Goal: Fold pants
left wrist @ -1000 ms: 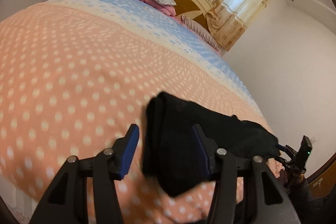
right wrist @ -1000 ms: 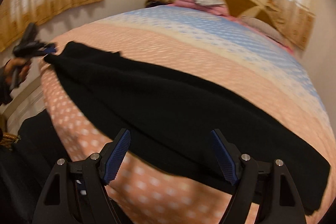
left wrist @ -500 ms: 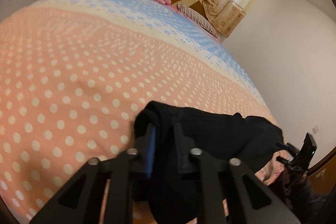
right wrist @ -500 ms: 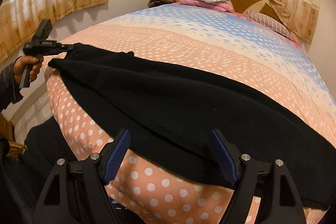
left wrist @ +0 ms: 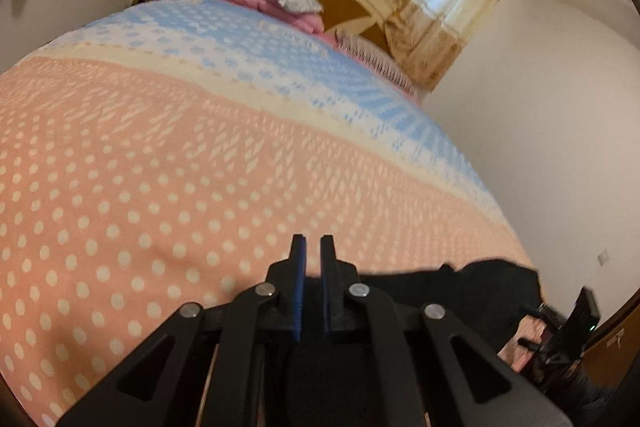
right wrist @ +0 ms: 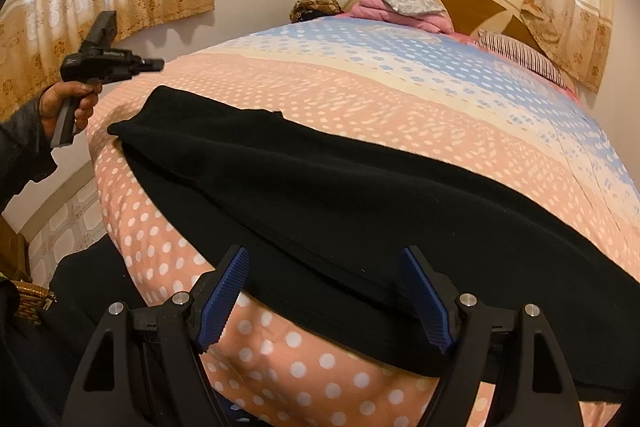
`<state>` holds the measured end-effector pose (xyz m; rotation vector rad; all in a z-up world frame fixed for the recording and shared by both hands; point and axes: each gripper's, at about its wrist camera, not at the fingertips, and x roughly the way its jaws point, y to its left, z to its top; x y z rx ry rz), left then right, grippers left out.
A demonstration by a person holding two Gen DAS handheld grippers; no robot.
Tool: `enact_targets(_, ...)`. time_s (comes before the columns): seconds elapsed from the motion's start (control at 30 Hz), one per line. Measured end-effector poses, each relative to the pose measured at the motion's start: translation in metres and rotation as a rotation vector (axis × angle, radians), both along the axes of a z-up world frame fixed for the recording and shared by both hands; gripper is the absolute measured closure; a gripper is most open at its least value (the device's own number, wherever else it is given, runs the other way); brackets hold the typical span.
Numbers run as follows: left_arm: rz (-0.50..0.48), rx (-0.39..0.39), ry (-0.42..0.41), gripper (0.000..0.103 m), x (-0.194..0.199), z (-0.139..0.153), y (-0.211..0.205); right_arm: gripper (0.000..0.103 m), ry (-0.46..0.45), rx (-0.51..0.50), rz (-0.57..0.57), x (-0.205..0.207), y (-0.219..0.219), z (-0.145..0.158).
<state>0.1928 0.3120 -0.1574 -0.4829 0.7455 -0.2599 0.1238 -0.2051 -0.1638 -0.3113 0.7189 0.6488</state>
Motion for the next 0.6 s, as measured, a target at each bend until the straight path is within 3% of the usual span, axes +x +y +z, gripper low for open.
enact_targets(0.13, -0.002, 0.068, 0.039, 0.092, -0.019, -0.01, -0.006, 0.024, -0.023, -0.03, 0.035, -0.004, 0.016, -0.005)
enact_targets(0.2, -0.014, 0.032, 0.052, 0.088, -0.024, -0.014, -0.005, 0.024, -0.049, -0.079, 0.054, -0.006, 0.027, -0.011)
enact_targets(0.27, -0.021, -0.016, 0.071, 0.078, -0.025, -0.02, -0.006, 0.025, -0.121, -0.156, 0.066, -0.011, 0.04, -0.018)
enact_targets(0.33, -0.024, -0.058, 0.083, 0.076, -0.023, -0.026, -0.007, 0.031, -0.192, -0.226, 0.087, -0.017, 0.051, -0.023)
enact_targets(0.4, -0.035, -0.096, 0.088, 0.076, -0.018, -0.031, -0.009, 0.044, -0.241, -0.282, 0.108, -0.022, 0.059, -0.026)
enact_targets(0.53, -0.039, -0.134, 0.1, 0.076, -0.011, -0.037, -0.013, 0.048, -0.267, -0.364, 0.114, -0.02, 0.067, -0.035)
enact_targets(0.57, -0.039, -0.151, 0.103, 0.077, -0.01, -0.039, -0.013, 0.054, -0.276, -0.379, 0.107, -0.018, 0.066, -0.037)
enact_targets(0.6, -0.036, -0.154, 0.105, 0.082, -0.009, -0.04, -0.011, 0.065, -0.279, -0.401, 0.1, -0.015, 0.066, -0.039)
